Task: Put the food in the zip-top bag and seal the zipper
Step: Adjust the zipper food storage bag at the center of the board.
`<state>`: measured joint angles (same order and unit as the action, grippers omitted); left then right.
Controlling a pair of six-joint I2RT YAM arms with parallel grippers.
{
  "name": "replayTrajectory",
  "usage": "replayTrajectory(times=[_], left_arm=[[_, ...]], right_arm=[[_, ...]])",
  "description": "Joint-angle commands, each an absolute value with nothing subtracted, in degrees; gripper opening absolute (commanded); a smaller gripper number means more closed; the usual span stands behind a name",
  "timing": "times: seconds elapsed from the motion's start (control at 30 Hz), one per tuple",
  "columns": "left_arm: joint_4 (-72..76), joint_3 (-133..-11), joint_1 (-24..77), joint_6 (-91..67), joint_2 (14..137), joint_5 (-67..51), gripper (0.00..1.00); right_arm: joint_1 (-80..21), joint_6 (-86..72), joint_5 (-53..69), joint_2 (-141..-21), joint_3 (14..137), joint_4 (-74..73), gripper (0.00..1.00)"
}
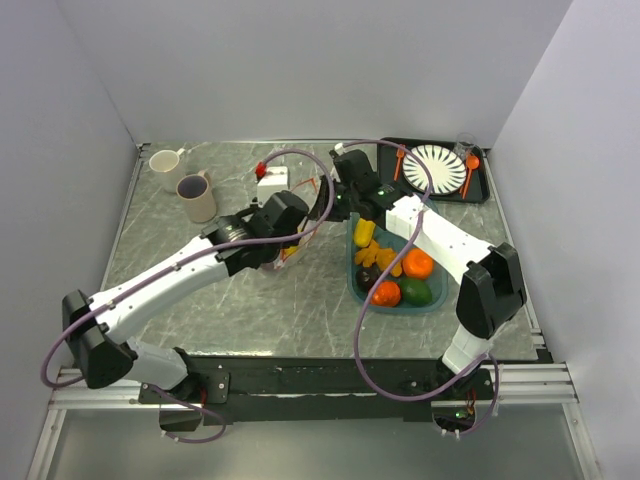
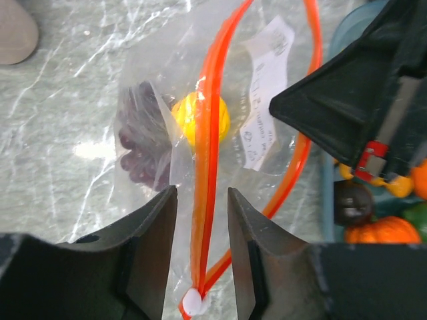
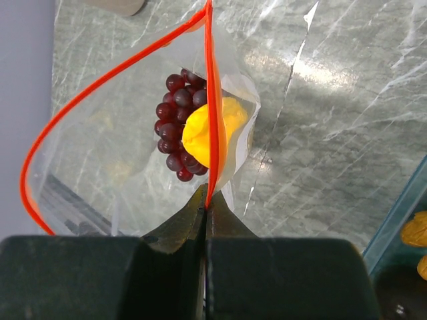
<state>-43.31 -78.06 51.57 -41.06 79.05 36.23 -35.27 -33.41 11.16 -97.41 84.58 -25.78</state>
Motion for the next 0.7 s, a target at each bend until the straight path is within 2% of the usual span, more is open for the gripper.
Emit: replayTrajectory(times=[0.0, 0.3, 0.4, 0.57, 0.67], left_arm=[[-47.5, -81.7, 53.4, -42.5, 81.6, 41.2, 0.42], [-48.9, -80.9, 53.6, -44.6, 82.4, 43.9, 0.39], [-48.3, -80.2, 53.6, -45.0, 81.7, 44.4, 0.31], [-46.3, -78.8, 53.4, -44.9, 80.9, 44.6, 0.06], [-43.6, -77.7, 52.0, -43.7, 80.7, 42.6, 0.01]], right_arm=[[-35.4, -33.5, 10.5, -93.8, 87.5, -24.1, 0.01], [-35.5, -33.3, 10.7, -93.3, 87.5, -24.3, 0.01], [-35.5, -33.2, 10.5, -93.6, 87.5, -24.5, 0.01], [-35.3, -32.8, 10.0, -94.8, 87.2, -25.3, 0.01], [-35.3, -33.0, 10.1, -95.8, 86.7, -25.7, 0.01]])
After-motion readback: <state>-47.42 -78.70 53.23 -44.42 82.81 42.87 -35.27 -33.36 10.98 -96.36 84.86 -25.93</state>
